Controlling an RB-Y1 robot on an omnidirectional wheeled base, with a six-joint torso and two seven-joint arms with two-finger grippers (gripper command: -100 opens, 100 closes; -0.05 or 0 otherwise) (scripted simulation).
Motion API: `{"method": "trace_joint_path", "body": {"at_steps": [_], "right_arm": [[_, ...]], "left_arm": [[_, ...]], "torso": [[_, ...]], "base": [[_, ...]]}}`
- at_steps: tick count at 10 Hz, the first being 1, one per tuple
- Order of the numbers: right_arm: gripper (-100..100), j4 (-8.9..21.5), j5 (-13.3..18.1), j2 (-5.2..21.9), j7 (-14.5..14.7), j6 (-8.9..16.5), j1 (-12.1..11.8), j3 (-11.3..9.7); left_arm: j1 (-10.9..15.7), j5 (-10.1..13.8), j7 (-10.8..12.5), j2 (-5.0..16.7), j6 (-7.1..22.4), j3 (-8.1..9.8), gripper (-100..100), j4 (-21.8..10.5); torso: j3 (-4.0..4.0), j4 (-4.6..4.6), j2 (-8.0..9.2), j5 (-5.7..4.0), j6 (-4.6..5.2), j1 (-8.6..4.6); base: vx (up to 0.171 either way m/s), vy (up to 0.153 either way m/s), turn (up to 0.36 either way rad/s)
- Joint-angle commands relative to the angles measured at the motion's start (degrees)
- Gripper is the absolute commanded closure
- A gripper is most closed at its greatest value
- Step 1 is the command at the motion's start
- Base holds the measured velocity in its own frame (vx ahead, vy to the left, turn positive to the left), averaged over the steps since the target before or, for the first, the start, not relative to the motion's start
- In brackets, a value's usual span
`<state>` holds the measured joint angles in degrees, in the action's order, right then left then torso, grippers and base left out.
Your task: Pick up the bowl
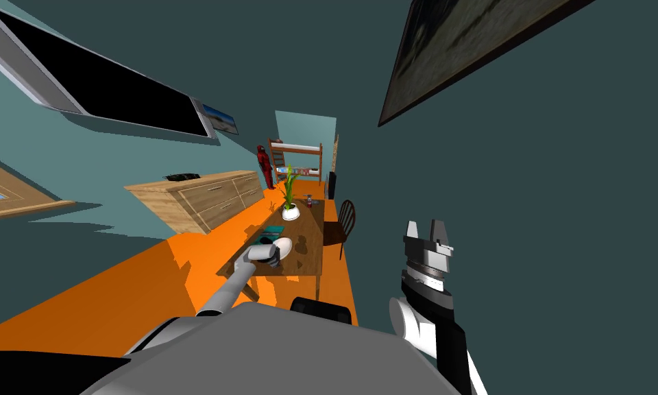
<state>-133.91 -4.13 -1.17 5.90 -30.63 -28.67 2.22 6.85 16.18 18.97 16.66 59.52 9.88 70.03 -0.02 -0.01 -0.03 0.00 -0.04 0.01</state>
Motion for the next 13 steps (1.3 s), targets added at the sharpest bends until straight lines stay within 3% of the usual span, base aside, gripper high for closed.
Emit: {"method": "trace_joint_path", "body": {"at_steps": [1, 3, 4, 5, 9, 10, 11, 13], "right_arm": [[0, 0.0, 0.0, 0.0, 0.0, 0.0, 0.0, 0.0], [0, 0.0, 0.0, 0.0, 0.0, 0.0, 0.0, 0.0], [0, 0.0, 0.0, 0.0, 0.0, 0.0, 0.0, 0.0], [0, 0.0, 0.0, 0.0, 0.0, 0.0, 0.0, 0.0], [0, 0.0, 0.0, 0.0, 0.0, 0.0, 0.0, 0.0], [0, 0.0, 0.0, 0.0, 0.0, 0.0, 0.0, 0.0], [0, 0.0, 0.0, 0.0, 0.0, 0.0, 0.0, 0.0], [0, 0.0, 0.0, 0.0, 0.0, 0.0, 0.0, 0.0]], "left_arm": [[0.2, -0.3, -0.3, -0.4, -1.8, -0.09, -100, -1.8], [0.2, -0.5, -0.7, -1.0, -3.7, -0.18, -100, -3.6], [0.1, -0.5, -0.5, -0.8, -2.9, -0.14, -100, -2.8], [0.1, -0.5, -0.5, -0.8, -3.1, -0.15, 100, -2.9], [0.1, -0.5, -0.5, -0.8, -3.1, -0.13, 100, -2.9], [0.1, -0.5, -0.5, -0.8, -3.1, -0.13, 0, -2.9], [0.2, -0.2, -0.2, -0.3, -1.3, -0.07, 100, -1.3], [0.2, 0.1, 0.2, 0.3, 0.7, 0.01, 100, 0.6]], "torso": [[0.0, 0.0, 0.0, 0.0, 0.0, 0.0], [-0.05, -0.02, -0.09, 0.01, 0.0, 0.04], [-0.06, -0.02, -0.09, 0.01, 0.0, 0.03], [-0.02, -0.01, -0.02, 0.0, 0.0, 0.0], [0.02, 0.0, 0.05, -0.01, 0.02, -0.02], [0.03, 0.01, 0.05, -0.02, 0.02, -0.03], [0.03, 0.02, 0.06, -0.02, 0.02, -0.03], [0.17, 0.07, 0.29, -0.07, 0.01, -0.14]], "base": [[0.039, 0.019, 0.004], [0.045, 0.018, 0.001], [0.019, 0.006, 0.0], [0.0, 0.0, 0.0], [0.0, 0.0, 0.0], [0.0, 0.0, 0.0], [-0.038, -0.015, -0.009], [-0.059, -0.024, -0.003]]}}
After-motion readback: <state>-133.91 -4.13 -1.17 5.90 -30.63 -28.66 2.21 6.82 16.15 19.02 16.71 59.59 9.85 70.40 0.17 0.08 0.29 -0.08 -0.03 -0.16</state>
